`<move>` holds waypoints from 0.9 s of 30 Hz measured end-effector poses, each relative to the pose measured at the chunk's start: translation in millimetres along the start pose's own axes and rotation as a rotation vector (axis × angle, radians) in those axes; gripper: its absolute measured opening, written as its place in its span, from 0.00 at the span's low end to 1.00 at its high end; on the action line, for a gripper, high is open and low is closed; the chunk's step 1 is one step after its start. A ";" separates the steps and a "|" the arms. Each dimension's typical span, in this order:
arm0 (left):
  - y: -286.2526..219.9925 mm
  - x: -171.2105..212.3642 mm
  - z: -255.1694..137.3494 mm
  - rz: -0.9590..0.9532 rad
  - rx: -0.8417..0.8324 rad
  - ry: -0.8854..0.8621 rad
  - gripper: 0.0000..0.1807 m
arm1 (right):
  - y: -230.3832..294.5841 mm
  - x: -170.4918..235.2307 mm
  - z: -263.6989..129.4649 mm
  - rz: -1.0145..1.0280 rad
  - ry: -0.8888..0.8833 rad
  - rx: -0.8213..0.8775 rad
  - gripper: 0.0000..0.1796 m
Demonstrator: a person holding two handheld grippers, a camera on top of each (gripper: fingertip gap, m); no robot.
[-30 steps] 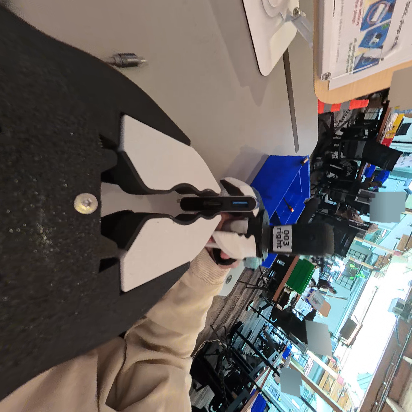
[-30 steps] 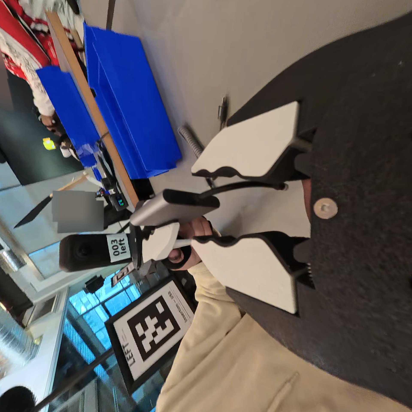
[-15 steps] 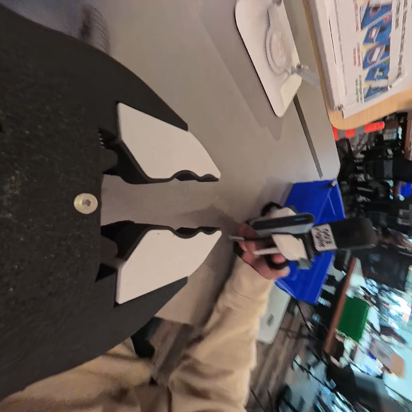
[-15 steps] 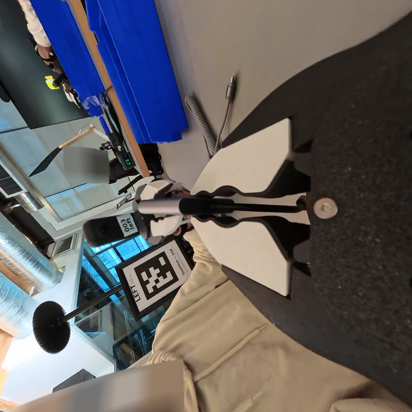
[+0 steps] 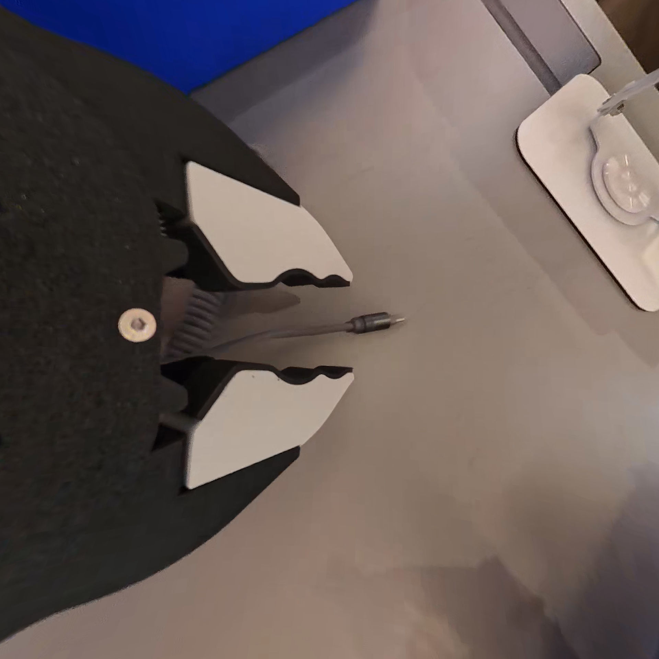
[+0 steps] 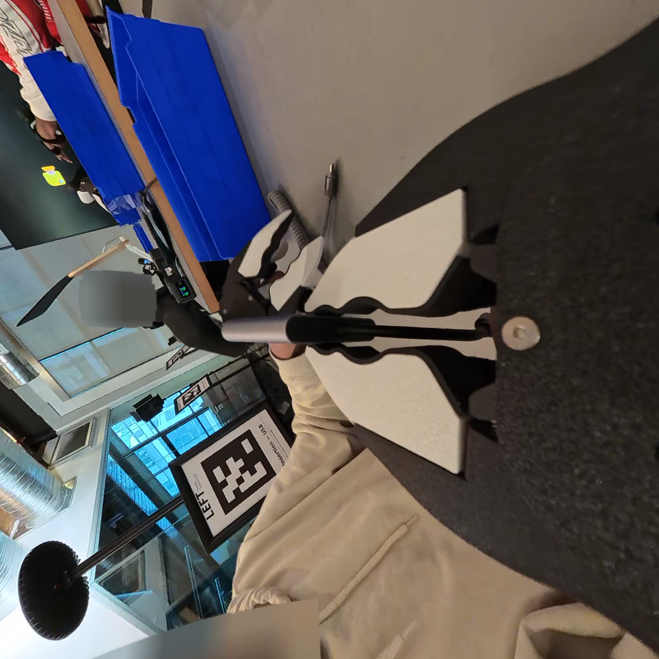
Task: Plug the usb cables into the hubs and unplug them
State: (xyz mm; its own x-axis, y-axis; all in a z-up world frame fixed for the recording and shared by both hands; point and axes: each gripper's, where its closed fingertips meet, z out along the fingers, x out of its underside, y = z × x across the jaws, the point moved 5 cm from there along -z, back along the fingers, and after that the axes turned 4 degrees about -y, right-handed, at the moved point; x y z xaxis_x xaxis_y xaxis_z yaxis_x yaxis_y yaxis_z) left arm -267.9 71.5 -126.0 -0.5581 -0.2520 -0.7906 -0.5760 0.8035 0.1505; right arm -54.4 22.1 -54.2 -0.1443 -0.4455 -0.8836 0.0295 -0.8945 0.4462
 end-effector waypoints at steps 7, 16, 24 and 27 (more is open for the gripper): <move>0.3 6.6 38.5 -0.017 -0.021 0.130 0.19 | -5.4 11.0 8.8 0.023 0.051 0.007 0.07; -6.2 6.2 22.0 0.115 0.059 0.069 0.04 | -12.2 6.9 2.9 0.004 0.026 0.071 0.07; -25.2 -24.5 -35.9 0.541 -0.005 -0.225 0.03 | -13.5 9.4 2.5 0.044 0.040 0.072 0.07; -34.1 -30.0 -43.9 0.712 -0.071 -0.209 0.04 | -18.2 13.1 5.6 0.106 0.042 0.065 0.07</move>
State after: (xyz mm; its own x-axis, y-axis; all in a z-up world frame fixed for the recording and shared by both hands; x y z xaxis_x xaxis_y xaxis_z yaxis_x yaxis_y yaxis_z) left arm -257.7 28.0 -81.4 -0.6892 0.4298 -0.5833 -0.1590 0.6957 0.7005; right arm -62.4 32.7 -73.1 -0.1024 -0.5394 -0.8358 -0.0219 -0.8388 0.5441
